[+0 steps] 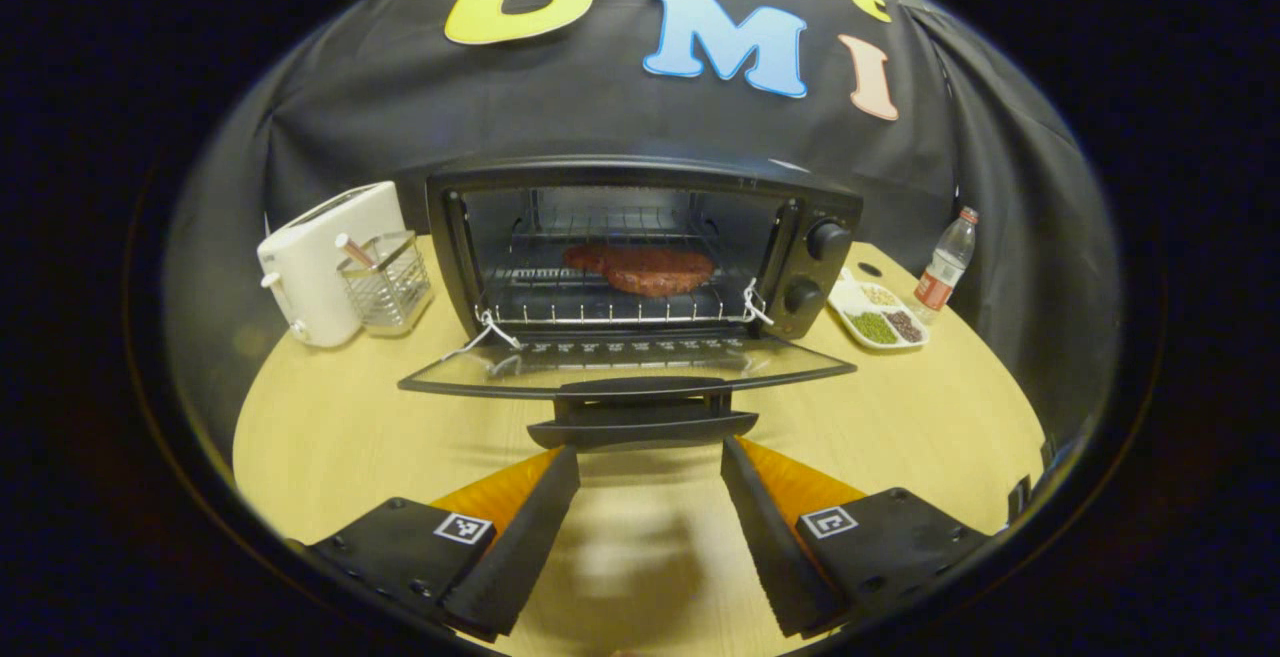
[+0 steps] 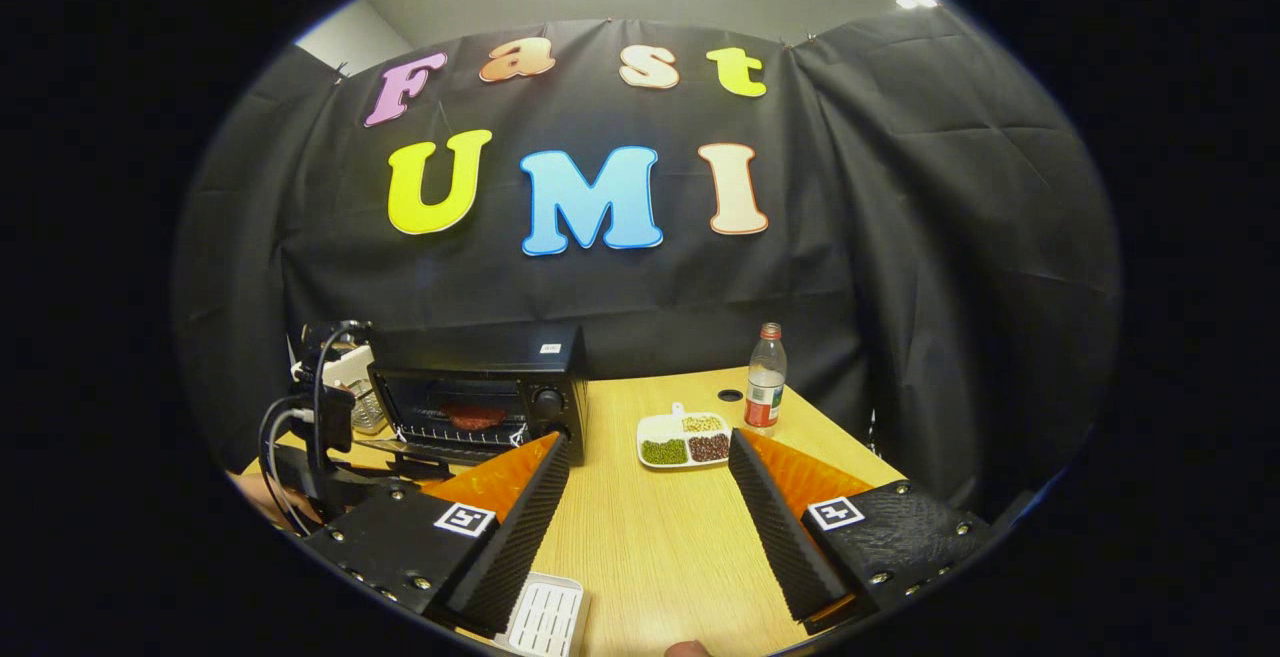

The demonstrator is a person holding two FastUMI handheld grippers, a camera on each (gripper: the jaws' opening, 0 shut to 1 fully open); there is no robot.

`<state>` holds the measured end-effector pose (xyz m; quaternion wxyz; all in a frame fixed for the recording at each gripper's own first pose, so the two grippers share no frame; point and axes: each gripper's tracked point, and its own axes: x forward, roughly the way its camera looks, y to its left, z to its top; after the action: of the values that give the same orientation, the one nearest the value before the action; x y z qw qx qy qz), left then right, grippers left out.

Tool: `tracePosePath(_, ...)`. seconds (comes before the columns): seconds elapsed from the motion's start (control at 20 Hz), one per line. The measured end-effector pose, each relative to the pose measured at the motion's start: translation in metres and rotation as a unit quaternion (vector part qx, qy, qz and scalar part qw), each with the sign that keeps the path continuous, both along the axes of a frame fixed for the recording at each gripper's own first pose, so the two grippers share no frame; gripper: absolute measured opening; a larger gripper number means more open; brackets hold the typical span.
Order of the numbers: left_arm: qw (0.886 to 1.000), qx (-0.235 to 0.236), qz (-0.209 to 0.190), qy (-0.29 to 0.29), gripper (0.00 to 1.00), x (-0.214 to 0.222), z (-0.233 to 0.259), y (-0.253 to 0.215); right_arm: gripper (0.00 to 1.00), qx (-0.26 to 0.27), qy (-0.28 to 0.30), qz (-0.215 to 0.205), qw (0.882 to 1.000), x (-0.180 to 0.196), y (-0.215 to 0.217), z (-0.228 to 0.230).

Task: Open the electric oven with the left hand, put the food in, and close the electric oven.

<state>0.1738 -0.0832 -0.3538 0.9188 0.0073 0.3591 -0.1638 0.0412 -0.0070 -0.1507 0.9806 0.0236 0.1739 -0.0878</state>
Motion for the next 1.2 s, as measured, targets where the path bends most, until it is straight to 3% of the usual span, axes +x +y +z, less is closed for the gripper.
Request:
tracePosePath(0.1, 0.999, 0.013, -0.011, -0.036, 1.0, 0.007, 0.015, 0.0, 0.98, 0.001, 0.002, -0.003, 1.0, 0.004, 0.0, -0.001)
tracePosePath(0.2, 0.998, 0.011, -0.011, -0.061, 0.92, 0.019, 0.033, -0.003, 0.98, 0.0, 0.003, -0.007, 1.0, 0.005, -0.001, -0.003)
tracePosePath(0.25, 0.997, 0.005, -0.008, -0.073, 1.0, 0.025, 0.043, -0.003, 0.98, 0.0, 0.003, -0.01, 1.0, 0.006, -0.002, -0.004)
tracePosePath(0.4, 0.994, 0.001, -0.011, -0.107, 0.92, 0.054, 0.062, -0.003, 0.98, 0.005, 0.003, -0.017, 1.0, 0.002, -0.003, -0.005)
tracePosePath(0.6, 0.989, -0.003, -0.017, -0.146, 0.96, 0.068, 0.085, -0.008, 0.98, 0.004, -0.005, -0.025, 1.0, 0.005, -0.007, -0.001)
tracePosePath(0.75, 0.983, -0.019, -0.017, -0.182, 1.0, 0.061, 0.115, -0.016, 0.98, 0.002, -0.022, -0.027, 0.999, 0.007, -0.01, 0.011)
tracePosePath(0.9, 0.973, -0.034, -0.009, -0.228, 0.92, 0.04, 0.159, -0.018, 0.98, -0.001, -0.041, -0.017, 0.999, 0.011, -0.016, 0.029)
tracePosePath(0.95, 0.97, -0.038, -0.003, -0.242, 0.96, 0.032, 0.175, -0.017, 0.98, -0.002, -0.049, -0.013, 0.999, 0.012, -0.018, 0.034)
tracePosePath(1.0, 0.966, -0.04, 0.001, -0.256, 1.0, 0.022, 0.189, -0.017, 0.98, -0.001, -0.054, -0.006, 0.999, 0.011, -0.02, 0.041)
tracePosePath(1.1, 0.959, -0.034, 0.012, -0.281, 0.92, 0.002, 0.218, -0.012, 1.0, 0.016, -0.054, 0.015, 0.998, 0.008, -0.018, 0.05)
tracePosePath(1.2, 0.952, -0.03, 0.033, -0.302, 0.96, -0.02, 0.246, -0.006, 0.98, 0.028, -0.064, 0.036, 0.997, 0.003, -0.021, 0.064)
